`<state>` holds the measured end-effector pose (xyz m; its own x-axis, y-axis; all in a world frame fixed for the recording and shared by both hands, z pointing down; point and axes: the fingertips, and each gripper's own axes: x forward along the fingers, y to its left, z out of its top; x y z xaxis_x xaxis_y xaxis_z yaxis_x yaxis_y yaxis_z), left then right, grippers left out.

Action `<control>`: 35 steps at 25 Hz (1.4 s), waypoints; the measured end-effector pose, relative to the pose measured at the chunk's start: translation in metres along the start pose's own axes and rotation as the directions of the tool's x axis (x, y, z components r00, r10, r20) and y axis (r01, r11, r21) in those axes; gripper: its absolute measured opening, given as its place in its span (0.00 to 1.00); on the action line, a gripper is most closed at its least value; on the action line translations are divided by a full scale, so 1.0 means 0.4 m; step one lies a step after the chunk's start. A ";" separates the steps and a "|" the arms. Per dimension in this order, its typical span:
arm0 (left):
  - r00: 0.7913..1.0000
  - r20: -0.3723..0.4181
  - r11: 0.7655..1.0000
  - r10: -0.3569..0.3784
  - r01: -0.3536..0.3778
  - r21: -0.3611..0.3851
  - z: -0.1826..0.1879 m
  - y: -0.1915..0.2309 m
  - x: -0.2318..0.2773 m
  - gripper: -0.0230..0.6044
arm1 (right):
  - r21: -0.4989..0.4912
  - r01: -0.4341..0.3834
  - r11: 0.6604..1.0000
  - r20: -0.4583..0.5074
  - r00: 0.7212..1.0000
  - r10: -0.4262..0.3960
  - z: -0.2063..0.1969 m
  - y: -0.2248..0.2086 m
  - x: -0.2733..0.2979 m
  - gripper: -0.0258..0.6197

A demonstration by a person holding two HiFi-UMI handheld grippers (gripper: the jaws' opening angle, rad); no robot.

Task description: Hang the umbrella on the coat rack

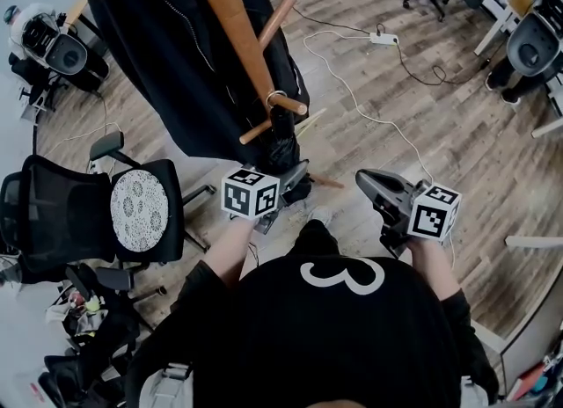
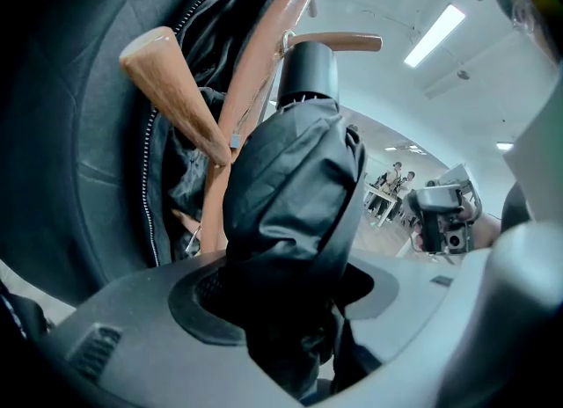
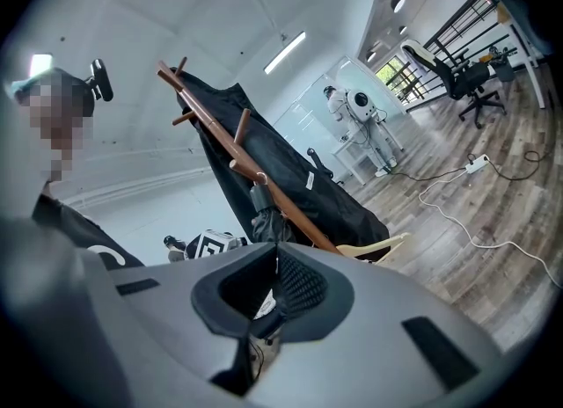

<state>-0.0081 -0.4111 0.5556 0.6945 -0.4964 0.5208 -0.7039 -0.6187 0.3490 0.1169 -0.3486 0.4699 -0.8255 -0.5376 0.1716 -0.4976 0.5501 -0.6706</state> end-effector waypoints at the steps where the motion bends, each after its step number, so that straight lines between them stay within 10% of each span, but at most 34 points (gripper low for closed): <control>1: 1.000 0.003 1.000 0.009 -0.009 0.009 0.001 0.005 0.003 0.47 | 0.000 0.003 1.000 0.000 1.000 -0.003 0.000 -0.001 -0.004 0.08; 24: 0.989 0.071 0.983 0.126 -0.135 0.127 -0.026 0.065 0.012 0.48 | 0.025 0.025 0.999 0.039 0.999 -0.026 -0.052 0.049 -0.128 0.08; 35: 0.978 0.178 0.993 0.109 -0.099 -0.067 -0.023 -0.025 -0.162 0.48 | -0.062 -0.050 0.997 0.034 0.998 0.052 -0.039 0.164 -0.143 0.08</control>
<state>-0.0473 -0.3672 0.5255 0.6287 -0.6616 0.4087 -0.7775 -0.5244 0.3471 0.1274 -0.2717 0.4272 -0.8407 -0.5296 0.1123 -0.4717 0.6147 -0.6322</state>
